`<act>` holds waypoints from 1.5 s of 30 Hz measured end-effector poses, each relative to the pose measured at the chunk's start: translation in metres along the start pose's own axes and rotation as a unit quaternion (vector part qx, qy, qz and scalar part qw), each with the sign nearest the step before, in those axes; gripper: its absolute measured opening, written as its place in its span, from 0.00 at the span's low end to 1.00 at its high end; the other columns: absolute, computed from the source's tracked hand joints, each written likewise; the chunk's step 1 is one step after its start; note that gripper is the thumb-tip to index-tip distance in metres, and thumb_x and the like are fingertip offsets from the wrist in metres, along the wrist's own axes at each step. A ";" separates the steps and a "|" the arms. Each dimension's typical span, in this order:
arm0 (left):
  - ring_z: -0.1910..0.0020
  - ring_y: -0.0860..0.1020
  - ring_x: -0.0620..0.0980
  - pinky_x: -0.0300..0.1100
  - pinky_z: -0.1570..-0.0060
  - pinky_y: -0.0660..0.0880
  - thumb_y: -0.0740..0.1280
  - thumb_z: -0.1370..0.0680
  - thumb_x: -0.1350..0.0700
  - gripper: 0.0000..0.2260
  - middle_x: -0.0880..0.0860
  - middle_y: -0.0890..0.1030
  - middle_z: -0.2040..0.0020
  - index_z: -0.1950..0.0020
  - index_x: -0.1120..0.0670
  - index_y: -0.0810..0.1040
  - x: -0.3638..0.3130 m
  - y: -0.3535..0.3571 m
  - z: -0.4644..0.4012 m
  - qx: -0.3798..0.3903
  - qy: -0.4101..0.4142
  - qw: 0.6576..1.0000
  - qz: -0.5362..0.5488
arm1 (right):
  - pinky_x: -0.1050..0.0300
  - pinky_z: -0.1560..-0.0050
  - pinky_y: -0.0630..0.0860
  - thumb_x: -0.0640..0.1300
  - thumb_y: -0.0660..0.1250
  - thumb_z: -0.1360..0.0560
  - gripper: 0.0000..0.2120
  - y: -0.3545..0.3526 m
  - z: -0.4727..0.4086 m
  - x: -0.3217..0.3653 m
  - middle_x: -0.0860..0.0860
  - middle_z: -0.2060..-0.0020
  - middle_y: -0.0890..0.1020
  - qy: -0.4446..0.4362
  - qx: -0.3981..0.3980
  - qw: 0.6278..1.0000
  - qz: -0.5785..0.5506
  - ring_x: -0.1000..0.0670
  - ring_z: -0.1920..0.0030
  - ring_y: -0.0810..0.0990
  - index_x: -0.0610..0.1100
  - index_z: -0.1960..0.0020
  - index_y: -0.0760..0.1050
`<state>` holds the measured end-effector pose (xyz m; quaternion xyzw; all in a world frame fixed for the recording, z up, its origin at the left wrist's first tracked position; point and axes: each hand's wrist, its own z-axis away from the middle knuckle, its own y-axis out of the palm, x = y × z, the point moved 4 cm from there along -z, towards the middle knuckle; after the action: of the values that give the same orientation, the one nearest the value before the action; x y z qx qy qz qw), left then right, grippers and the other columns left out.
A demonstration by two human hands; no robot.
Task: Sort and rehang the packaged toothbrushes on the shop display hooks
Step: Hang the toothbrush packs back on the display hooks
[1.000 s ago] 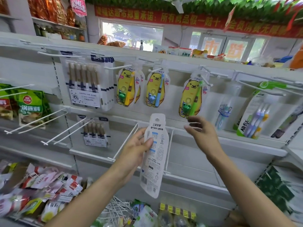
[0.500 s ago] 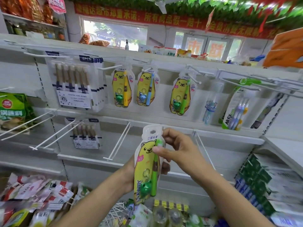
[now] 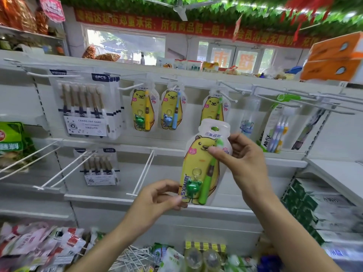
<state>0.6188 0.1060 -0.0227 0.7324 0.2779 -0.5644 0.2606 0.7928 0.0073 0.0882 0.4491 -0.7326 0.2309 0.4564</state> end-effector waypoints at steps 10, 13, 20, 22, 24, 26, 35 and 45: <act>0.56 0.86 0.58 0.46 0.51 0.82 0.73 0.26 0.64 0.07 0.60 0.86 0.55 0.48 0.58 0.84 -0.016 0.040 -0.024 0.002 0.063 0.997 -0.036 | 0.57 0.51 0.82 0.43 0.77 0.34 0.18 -0.028 -0.013 0.026 0.48 0.52 0.87 -0.036 -0.049 0.998 0.035 0.48 0.51 0.87 0.42 0.46 0.80; 0.58 0.85 0.54 0.43 0.52 0.82 0.75 0.29 0.56 0.08 0.56 0.86 0.57 0.51 0.54 0.85 -0.025 0.051 -0.033 -0.002 0.077 0.995 -0.058 | 0.54 0.50 0.83 0.44 0.77 0.34 0.16 -0.033 -0.020 0.031 0.48 0.53 0.87 -0.051 -0.046 0.997 0.044 0.48 0.51 0.87 0.44 0.47 0.81; 0.58 0.84 0.56 0.50 0.51 0.83 0.74 0.25 0.62 0.05 0.56 0.86 0.59 0.54 0.52 0.86 -0.034 0.055 -0.066 -0.017 0.094 0.989 -0.112 | 0.60 0.54 0.81 0.39 0.77 0.29 0.15 -0.047 -0.044 0.028 0.47 0.53 0.87 -0.057 -0.052 0.996 0.052 0.50 0.52 0.87 0.40 0.44 0.80; 0.58 0.84 0.54 0.48 0.51 0.83 0.74 0.25 0.62 0.06 0.55 0.86 0.59 0.54 0.52 0.86 -0.033 0.055 -0.073 -0.018 0.091 0.988 -0.122 | 0.61 0.55 0.81 0.39 0.77 0.29 0.15 -0.049 -0.051 0.025 0.48 0.54 0.87 -0.053 -0.052 0.996 0.054 0.50 0.53 0.87 0.40 0.44 0.80; 0.59 0.85 0.53 0.46 0.53 0.83 0.74 0.25 0.62 0.05 0.55 0.86 0.60 0.53 0.53 0.86 -0.031 0.053 -0.077 -0.025 0.088 0.988 -0.124 | 0.61 0.56 0.81 0.39 0.77 0.30 0.14 -0.049 -0.057 0.022 0.48 0.55 0.88 -0.051 -0.043 0.996 0.058 0.51 0.54 0.87 0.40 0.45 0.80; 0.59 0.85 0.53 0.45 0.54 0.83 0.74 0.25 0.63 0.05 0.55 0.86 0.60 0.53 0.54 0.86 -0.029 0.051 -0.081 -0.041 0.092 0.987 -0.126 | 0.60 0.56 0.81 0.39 0.77 0.30 0.13 -0.048 -0.063 0.018 0.48 0.56 0.88 -0.055 -0.036 0.996 0.063 0.51 0.55 0.87 0.41 0.46 0.81; 0.60 0.85 0.53 0.45 0.54 0.83 0.73 0.24 0.62 0.05 0.55 0.86 0.60 0.53 0.53 0.85 -0.024 0.046 -0.112 -0.059 0.090 0.981 -0.161 | 0.62 0.56 0.80 0.39 0.78 0.30 0.13 -0.048 -0.100 -0.003 0.50 0.55 0.87 -0.060 -0.029 0.995 0.069 0.53 0.54 0.87 0.42 0.47 0.81; 0.62 0.85 0.55 0.56 0.53 0.83 0.74 0.24 0.60 0.01 0.56 0.86 0.60 0.54 0.55 0.84 -0.004 0.034 -0.194 -0.076 0.074 0.970 -0.218 | 0.61 0.55 0.81 0.41 0.79 0.31 0.13 -0.060 -0.173 -0.044 0.49 0.55 0.87 -0.022 -0.035 0.995 0.090 0.52 0.55 0.87 0.44 0.48 0.81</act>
<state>0.7743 0.2162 0.0279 0.6720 0.4910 -0.5293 0.1650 0.9325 0.1275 0.1281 0.3699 -0.7874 0.2354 0.4332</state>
